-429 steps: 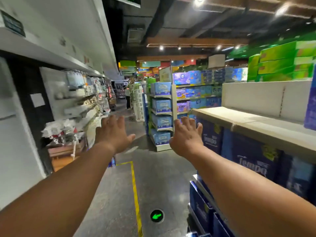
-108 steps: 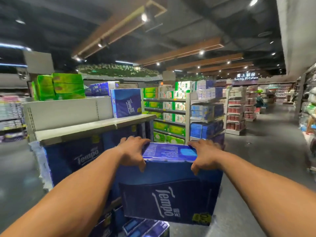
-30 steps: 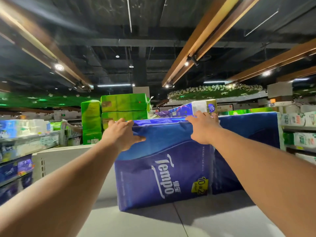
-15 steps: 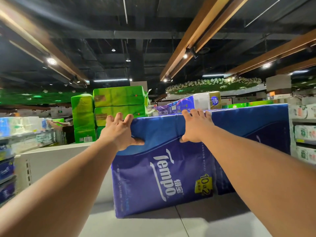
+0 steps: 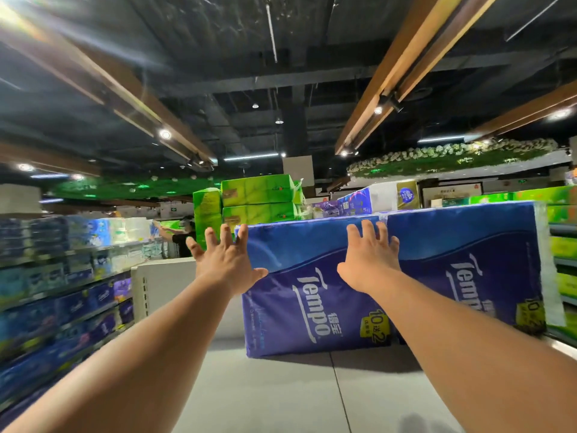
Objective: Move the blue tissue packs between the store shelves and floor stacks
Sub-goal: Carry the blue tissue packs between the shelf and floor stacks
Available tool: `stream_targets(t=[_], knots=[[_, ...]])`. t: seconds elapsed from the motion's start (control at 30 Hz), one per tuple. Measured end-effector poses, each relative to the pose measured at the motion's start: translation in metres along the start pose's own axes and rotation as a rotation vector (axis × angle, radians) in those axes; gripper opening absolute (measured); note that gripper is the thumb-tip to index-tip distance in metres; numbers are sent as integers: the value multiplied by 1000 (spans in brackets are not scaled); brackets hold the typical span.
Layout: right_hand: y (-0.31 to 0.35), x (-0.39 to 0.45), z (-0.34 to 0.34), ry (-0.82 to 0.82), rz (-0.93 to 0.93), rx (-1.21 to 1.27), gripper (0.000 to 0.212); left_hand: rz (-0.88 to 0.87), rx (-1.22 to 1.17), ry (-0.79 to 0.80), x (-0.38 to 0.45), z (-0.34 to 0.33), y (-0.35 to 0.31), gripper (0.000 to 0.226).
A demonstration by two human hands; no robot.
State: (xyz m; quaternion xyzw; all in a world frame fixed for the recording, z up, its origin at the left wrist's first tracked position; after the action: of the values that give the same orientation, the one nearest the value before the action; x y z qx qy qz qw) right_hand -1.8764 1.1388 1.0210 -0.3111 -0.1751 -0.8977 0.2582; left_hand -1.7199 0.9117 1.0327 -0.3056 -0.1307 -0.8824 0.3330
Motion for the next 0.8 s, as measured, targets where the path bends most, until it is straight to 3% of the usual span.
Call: stream_targets(t=[0.47, 0.63, 0.8], knots=[[68, -212, 75, 233, 412, 235, 57, 456, 168, 219, -297, 144, 78, 104], [104, -299, 109, 369, 534, 352, 61, 578, 263, 264, -403, 219, 103, 102], [141, -393, 163, 388, 671, 479, 67, 676, 405, 282, -515, 299, 125, 102]])
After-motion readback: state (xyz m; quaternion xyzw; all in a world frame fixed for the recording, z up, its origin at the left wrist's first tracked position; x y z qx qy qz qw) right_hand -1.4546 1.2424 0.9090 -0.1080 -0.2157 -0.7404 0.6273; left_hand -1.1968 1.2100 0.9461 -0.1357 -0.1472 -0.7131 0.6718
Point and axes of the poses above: each hand's wrist, its own x-axis towards the middle knuckle, its own z-axis out of the back of the hand, y = z × x, the point moved 10 cm from there along x, towards the middle knuckle, and after that the axes turned 2 degrees about z, right-handed, at the moved point
